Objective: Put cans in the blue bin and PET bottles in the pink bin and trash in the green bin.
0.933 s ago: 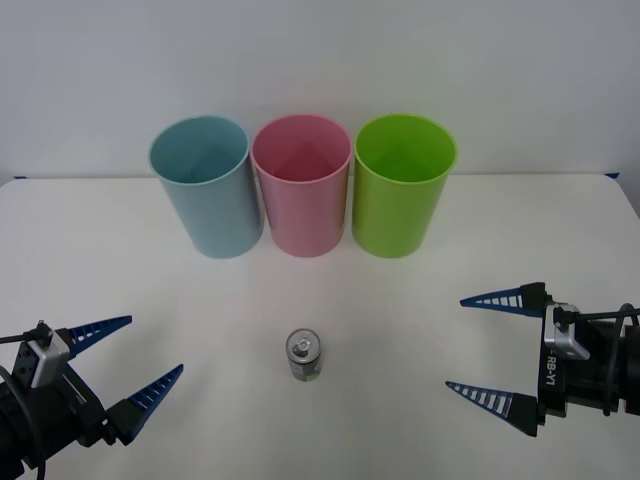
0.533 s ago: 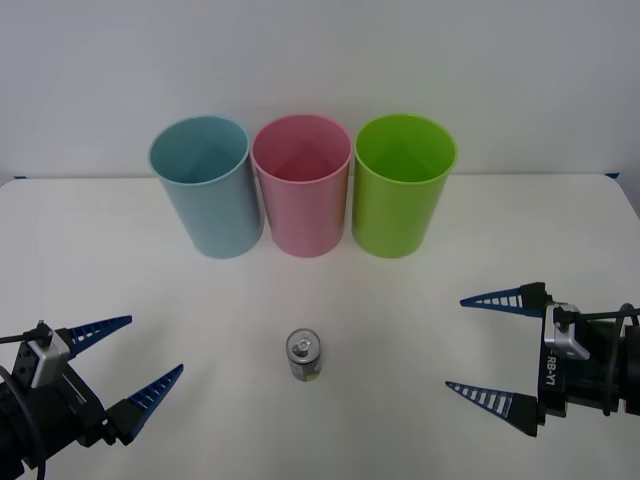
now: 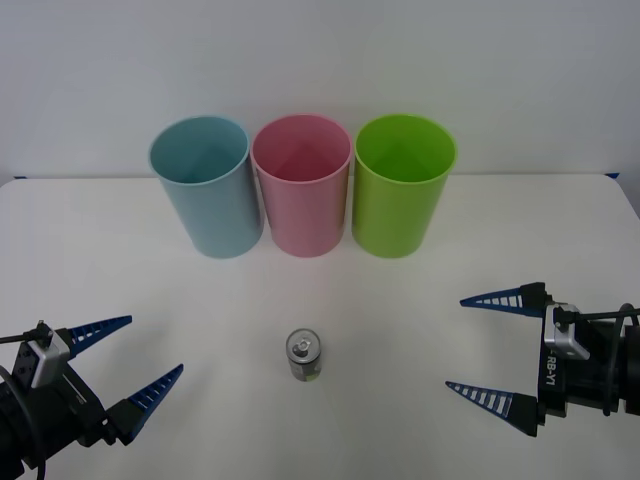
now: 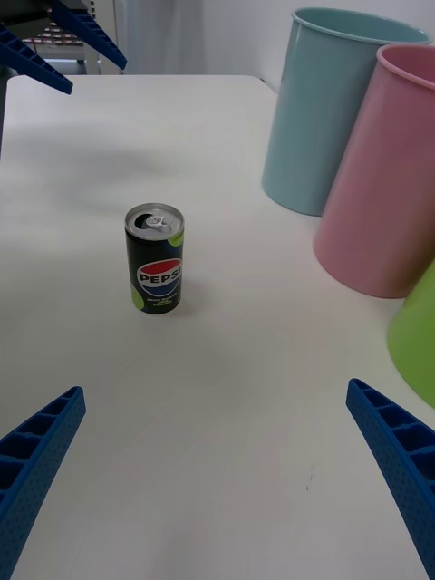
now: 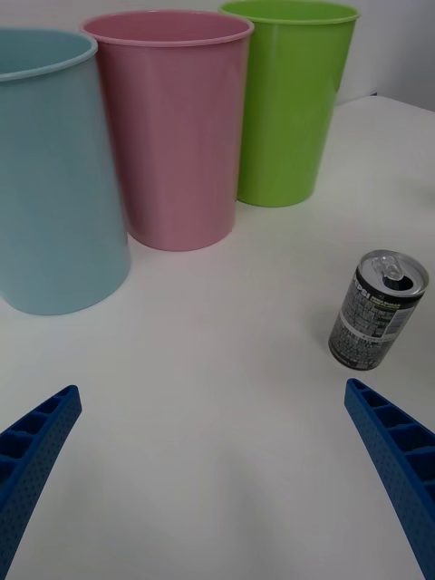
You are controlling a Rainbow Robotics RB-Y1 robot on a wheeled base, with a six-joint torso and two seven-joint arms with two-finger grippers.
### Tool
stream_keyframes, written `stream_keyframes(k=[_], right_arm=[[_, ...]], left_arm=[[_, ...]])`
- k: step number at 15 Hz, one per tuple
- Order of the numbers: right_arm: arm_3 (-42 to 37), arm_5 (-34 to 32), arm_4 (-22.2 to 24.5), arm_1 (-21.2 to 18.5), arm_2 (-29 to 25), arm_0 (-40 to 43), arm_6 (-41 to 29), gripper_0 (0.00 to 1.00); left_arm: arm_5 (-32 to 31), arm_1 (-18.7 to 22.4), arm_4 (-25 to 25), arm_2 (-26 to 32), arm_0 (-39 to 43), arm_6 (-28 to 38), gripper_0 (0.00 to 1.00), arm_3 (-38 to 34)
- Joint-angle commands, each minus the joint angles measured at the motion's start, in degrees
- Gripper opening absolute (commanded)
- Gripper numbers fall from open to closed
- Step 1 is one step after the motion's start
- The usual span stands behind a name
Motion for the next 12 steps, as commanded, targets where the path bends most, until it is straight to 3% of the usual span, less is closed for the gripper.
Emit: stream_keyframes(k=[1,6,9,12], right_arm=[[0.0,0.0,0.0,0.0,0.0,0.0,0.0,1.0],[0.0,0.0,0.0,0.0,0.0,0.0,0.0,1.0],[0.0,0.0,0.0,0.0,0.0,0.0,0.0,1.0],[0.0,0.0,0.0,0.0,0.0,0.0,0.0,1.0]], left_arm=[[-0.62,0.79,-0.53,1.23,0.88,0.09,1.0,-0.18],[-1.76,3.69,1.58,2.64,2.37,-2.99,1.0,-1.14],[-6.42,3.69,4.83,2.64,0.53,-9.4,1.0,2.72],[-8.44,4.66,5.27,1.49,-0.79,-10.02,1.0,4.83]])
